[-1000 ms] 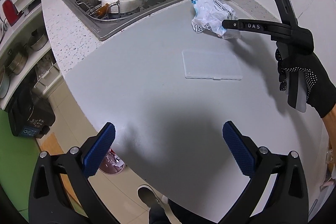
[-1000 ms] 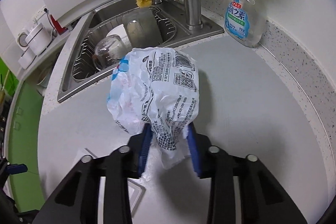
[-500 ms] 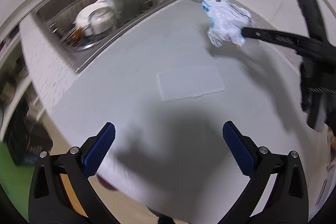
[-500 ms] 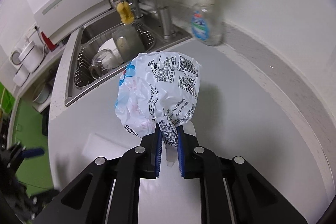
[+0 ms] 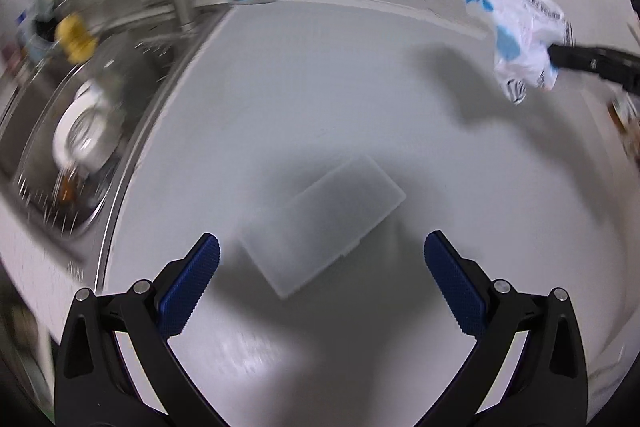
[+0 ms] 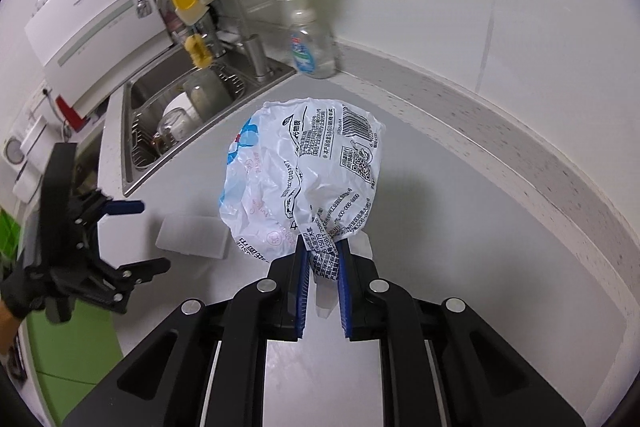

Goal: Collect trash
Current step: 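Grasp the crumpled printed wrapper with the right tool while the left tool grasps the white tray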

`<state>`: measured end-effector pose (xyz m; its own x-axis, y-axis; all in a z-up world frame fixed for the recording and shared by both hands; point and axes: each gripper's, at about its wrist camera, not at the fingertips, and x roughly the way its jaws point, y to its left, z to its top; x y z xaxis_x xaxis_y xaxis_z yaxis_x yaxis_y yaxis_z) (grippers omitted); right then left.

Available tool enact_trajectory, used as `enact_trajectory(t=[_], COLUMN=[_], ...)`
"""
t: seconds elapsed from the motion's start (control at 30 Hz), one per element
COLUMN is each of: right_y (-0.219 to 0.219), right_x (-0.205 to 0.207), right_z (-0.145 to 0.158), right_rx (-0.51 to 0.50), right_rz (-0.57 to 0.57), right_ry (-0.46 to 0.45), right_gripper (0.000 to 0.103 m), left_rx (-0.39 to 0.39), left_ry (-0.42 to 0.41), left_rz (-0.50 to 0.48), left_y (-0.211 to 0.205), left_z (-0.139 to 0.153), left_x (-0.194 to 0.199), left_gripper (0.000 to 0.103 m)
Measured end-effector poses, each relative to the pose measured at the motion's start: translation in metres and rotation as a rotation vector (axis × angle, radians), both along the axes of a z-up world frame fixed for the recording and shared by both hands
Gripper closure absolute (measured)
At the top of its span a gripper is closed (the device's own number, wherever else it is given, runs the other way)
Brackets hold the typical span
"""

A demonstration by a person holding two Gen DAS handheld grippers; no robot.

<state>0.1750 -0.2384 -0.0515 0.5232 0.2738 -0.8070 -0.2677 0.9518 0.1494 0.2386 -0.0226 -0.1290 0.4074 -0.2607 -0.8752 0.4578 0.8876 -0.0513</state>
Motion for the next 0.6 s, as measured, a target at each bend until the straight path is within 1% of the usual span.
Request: enact_trajectory(t=[0.1,0.23,0.3,0.43,0.5,0.53,0.6], right_y=[-0.007,-0.015,-0.018,-0.024,-0.025,-0.026,-0.026], right_x=[-0.005,-0.011,-0.013,-0.015,-0.016,-0.016,-0.015], right_z=[0.002,0.004,0.005,0.004,0.002,0.002,0.001], right_rx=[0.003,0.002,0.000,0.001,0.002,0.003,0.004], right_rz=[-0.026,-0.049,-0.058,-0.070,-0.072,-0.073,-0.073], right_ry=[0.002,0.001,0.001,0.004,0.007,0.009,0.012], right_gripper=[0.091,0.091,0.091,0.091,0.090,0.091,0.091], left_rx=[0.027,0.058,0.063,0.062,0.077,0.080,0.087], left_ry=[-0.008,-0.016,-0.023,-0.038,-0.050,-0.050,-0.038], left_rz=[-0.091,-0.185,-0.252,-0.355,-0.422,-0.440,-0.477], left_y=[-0.005,-0.010,-0.011,-0.009,-0.011,-0.011,-0.012], left_z=[-0.005,-0.012,-0.016,-0.019,-0.023,-0.024,-0.029], left_x=[0.012,0.022,0.024,0.025,0.023,0.023,0.022], left_gripper=[0.003,0.003,0.003,0.003,0.003,0.004,0.011])
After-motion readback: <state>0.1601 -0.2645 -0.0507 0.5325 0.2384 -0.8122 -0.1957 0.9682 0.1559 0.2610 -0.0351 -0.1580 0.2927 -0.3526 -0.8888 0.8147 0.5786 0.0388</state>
